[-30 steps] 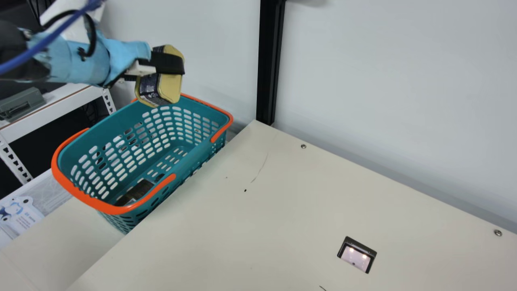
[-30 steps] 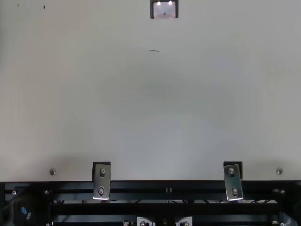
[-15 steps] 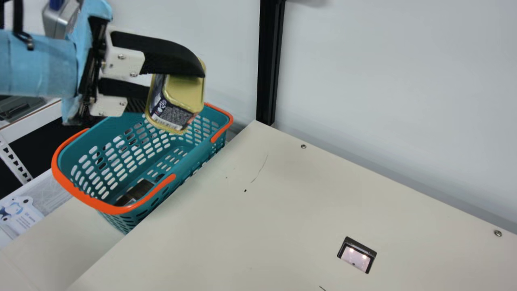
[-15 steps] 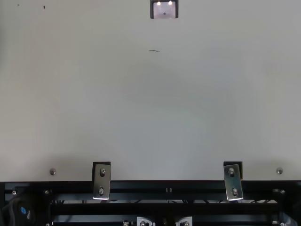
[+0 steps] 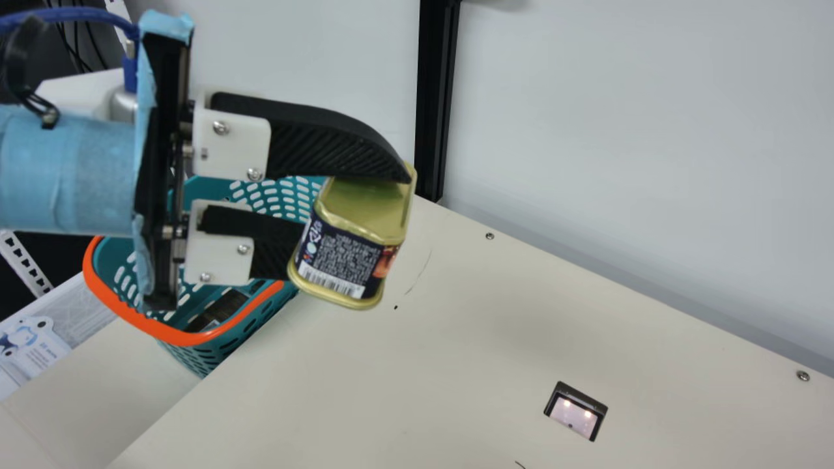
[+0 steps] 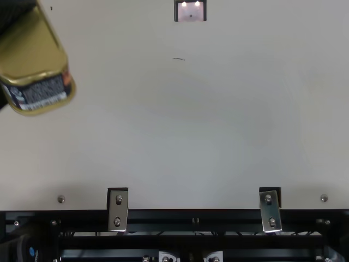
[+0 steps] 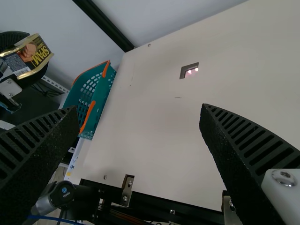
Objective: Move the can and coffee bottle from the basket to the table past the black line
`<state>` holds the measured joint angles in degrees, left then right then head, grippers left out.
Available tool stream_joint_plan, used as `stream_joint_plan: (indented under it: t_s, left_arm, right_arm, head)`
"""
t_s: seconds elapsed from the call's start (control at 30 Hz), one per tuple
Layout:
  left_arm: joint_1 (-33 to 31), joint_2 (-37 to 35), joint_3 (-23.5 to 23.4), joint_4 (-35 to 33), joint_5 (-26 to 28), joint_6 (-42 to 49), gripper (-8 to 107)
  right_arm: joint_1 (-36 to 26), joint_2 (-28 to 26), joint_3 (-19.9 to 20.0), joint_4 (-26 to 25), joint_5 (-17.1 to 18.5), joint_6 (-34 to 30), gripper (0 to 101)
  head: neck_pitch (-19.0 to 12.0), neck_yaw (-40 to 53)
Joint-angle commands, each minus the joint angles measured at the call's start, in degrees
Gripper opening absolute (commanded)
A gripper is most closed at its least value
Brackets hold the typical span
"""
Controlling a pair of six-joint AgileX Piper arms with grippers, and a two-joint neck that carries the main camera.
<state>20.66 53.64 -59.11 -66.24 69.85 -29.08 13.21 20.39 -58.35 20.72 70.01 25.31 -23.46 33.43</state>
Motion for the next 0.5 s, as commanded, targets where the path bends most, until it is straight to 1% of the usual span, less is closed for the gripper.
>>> stream_joint_plan:
  t_s: [0.0, 0.2, 0.47]
  left_arm:
    - [-1.17, -0.79, 0.07, -0.79, 0.05, -6.31, 10]
    - [-3.27, -2.54, -0.64, -2.33, 0.05, -14.87, 10]
    - [-5.76, -3.62, -2.33, -0.99, 0.05, -25.67, 10]
  right_arm:
    - [0.00, 0.00, 0.00, 0.00, 0.00, 0.00, 101]
    - [0.00, 0.00, 0.00, 0.00, 0.00, 0.00, 101]
    - [0.00, 0.00, 0.00, 0.00, 0.00, 0.00, 101]
  head:
    - [-1.54, 0.63]
    - [-1.54, 0.63]
    - [-1.54, 0.63]
